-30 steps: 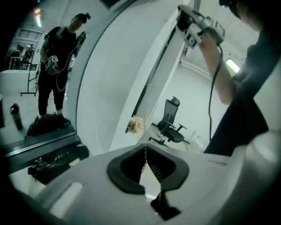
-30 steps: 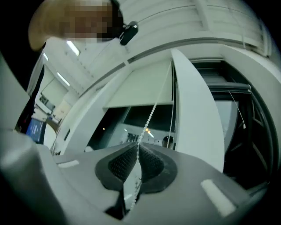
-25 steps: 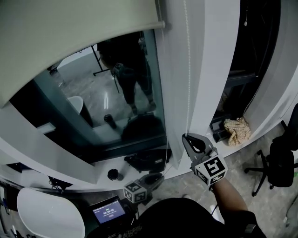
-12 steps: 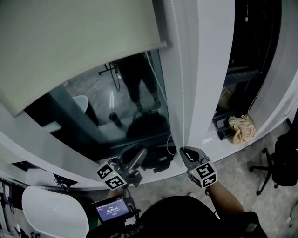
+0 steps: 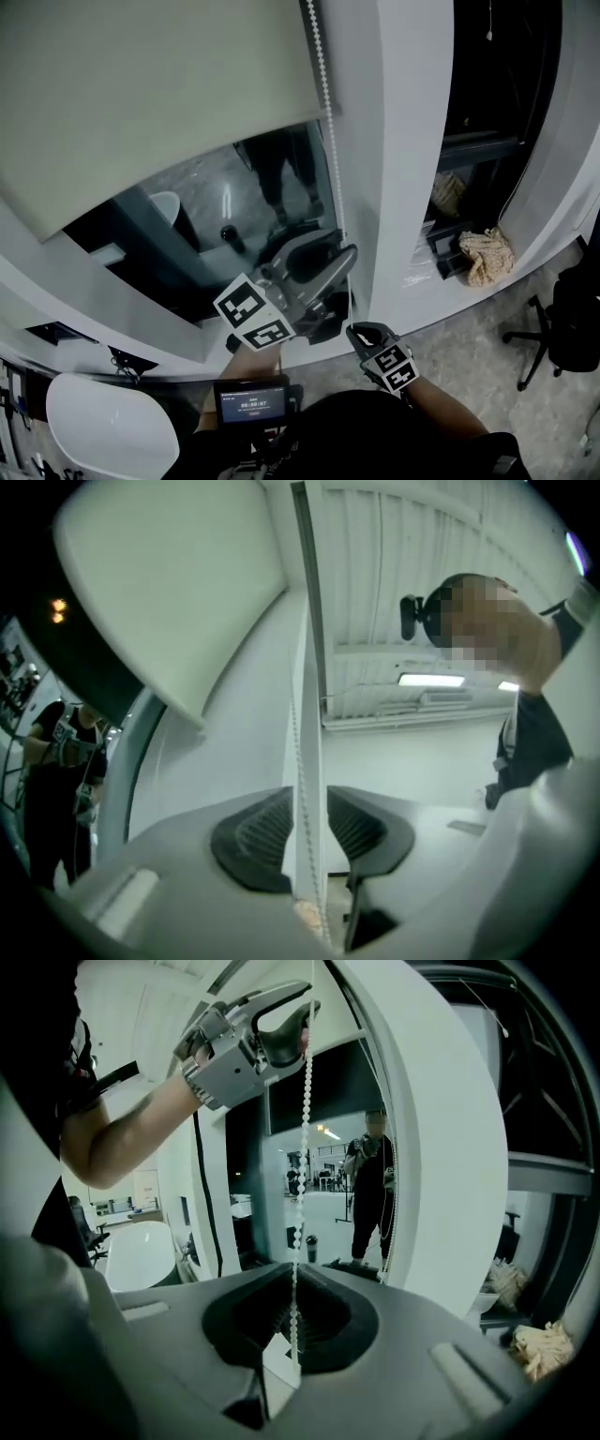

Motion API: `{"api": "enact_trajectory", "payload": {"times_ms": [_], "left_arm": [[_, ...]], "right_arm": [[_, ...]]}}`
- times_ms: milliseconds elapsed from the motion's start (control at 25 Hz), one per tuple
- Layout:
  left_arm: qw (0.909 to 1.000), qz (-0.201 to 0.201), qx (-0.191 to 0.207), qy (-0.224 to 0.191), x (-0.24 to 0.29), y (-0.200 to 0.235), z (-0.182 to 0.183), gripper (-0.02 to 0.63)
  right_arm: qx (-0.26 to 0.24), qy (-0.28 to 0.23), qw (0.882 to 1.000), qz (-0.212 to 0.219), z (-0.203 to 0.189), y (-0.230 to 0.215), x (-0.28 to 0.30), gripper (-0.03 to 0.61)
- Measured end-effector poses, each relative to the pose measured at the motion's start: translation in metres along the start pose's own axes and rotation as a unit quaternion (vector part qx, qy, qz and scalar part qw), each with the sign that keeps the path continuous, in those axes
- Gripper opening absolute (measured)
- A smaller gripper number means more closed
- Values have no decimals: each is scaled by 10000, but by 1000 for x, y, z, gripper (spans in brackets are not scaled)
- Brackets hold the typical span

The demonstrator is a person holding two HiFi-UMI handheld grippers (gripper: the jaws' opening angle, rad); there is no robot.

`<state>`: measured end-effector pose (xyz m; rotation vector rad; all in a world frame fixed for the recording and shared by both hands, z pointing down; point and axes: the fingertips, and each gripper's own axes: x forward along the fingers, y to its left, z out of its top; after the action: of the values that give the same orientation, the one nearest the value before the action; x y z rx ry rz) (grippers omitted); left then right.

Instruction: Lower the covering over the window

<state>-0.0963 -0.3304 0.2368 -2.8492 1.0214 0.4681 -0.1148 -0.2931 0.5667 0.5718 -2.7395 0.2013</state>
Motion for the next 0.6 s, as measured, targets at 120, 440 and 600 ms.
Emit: {"api": "enact_trajectory", "payload": {"times_ms": [120,440,600], "left_arm": [[9999,66,65,-63,7,-1,3,69],[9918,879,279,881,-8,29,-72,2],[9609,1053,-260,2547,-42,25,-233,2]], "right_arm": [[43,-12,10000,-63,-3,-2,-5,15],[1203,-379,9900,-638,-10,-47,-40,71],[1994,-1773,9593,-926,40,-79,-74,114]]}}
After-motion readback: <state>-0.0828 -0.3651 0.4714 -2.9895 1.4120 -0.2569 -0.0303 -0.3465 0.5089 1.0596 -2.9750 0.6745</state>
